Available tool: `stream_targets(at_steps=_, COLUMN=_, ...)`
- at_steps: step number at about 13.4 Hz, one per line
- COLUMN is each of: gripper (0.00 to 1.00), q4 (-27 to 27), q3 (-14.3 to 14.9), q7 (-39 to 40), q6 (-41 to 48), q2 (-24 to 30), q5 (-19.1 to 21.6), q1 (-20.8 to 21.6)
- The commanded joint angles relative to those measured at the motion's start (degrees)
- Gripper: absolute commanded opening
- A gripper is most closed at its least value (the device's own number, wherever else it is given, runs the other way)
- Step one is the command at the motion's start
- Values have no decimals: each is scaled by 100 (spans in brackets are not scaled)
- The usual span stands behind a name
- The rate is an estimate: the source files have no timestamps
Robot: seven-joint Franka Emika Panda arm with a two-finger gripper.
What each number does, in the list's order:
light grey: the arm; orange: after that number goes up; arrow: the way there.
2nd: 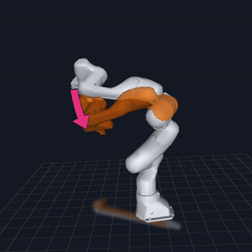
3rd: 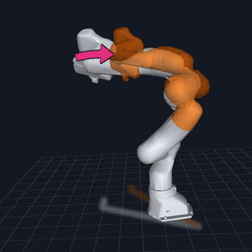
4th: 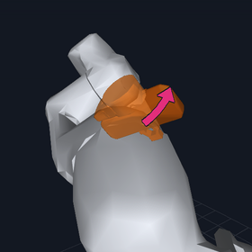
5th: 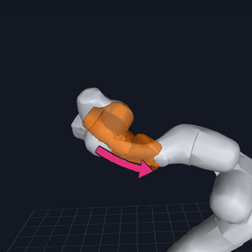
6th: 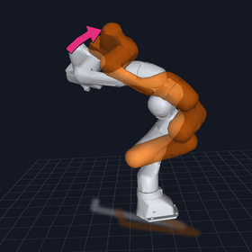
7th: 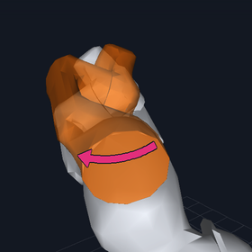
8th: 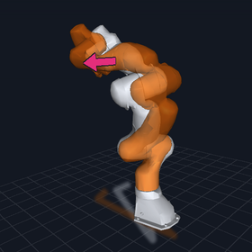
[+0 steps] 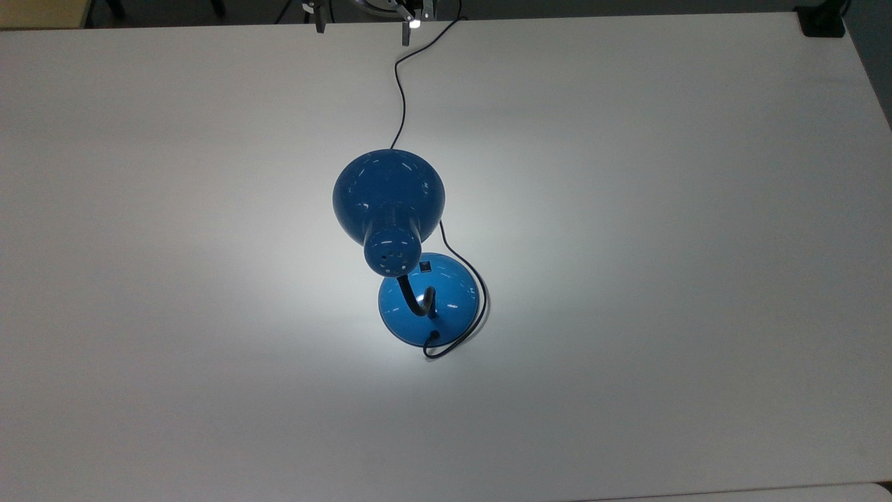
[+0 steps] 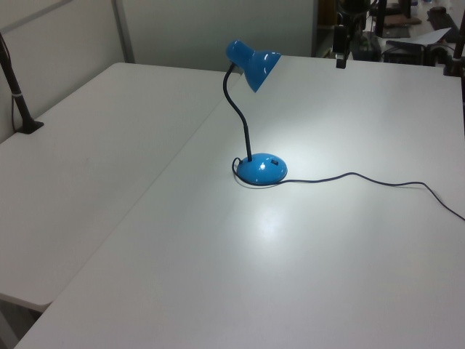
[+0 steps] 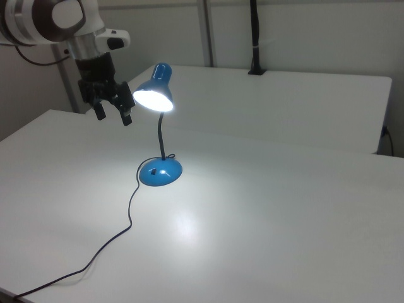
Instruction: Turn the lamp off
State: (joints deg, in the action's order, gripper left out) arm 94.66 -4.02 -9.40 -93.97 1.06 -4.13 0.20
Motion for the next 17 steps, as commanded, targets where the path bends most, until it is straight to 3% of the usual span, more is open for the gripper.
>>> stream_targets(at_steps=1, gripper=100, q4=-132, q3=6, q7=167, q6=177, q2=-53, q5=87, q1=15)
stream_targets(at_steps=2, gripper=97, q4=-123, q3=6, q7=167, q6=177, q2=-53, q5=87, q1=15)
stream_targets(at_steps=3, gripper=71, q4=-123, q3=-3, q7=245, q6=168, q2=-70, q5=87, q1=15)
stream_targets(at_steps=4, gripper=37, q4=-123, q3=-3, q7=420, q6=177, q2=-62, q5=105, q1=15)
stream_targets(at_steps=5, gripper=20, q4=-123, q3=-3, q7=430, q6=186, q2=-62, q5=105, q1=15)
stream_targets(at_steps=7, gripper=0, q4=-106, q3=-3, q7=439, q6=177, q2=-62, q5=114, q1=32)
stream_targets(at_steps=14, gripper=0, q4=237, q3=-20, q7=430, q6=-209, q2=-44, q5=105, q1=85)
stream_targets(at_steps=17, gripper=0, q4=895, q3=-20, q7=404, q6=-1094, q2=-18, q5=70, q1=76)
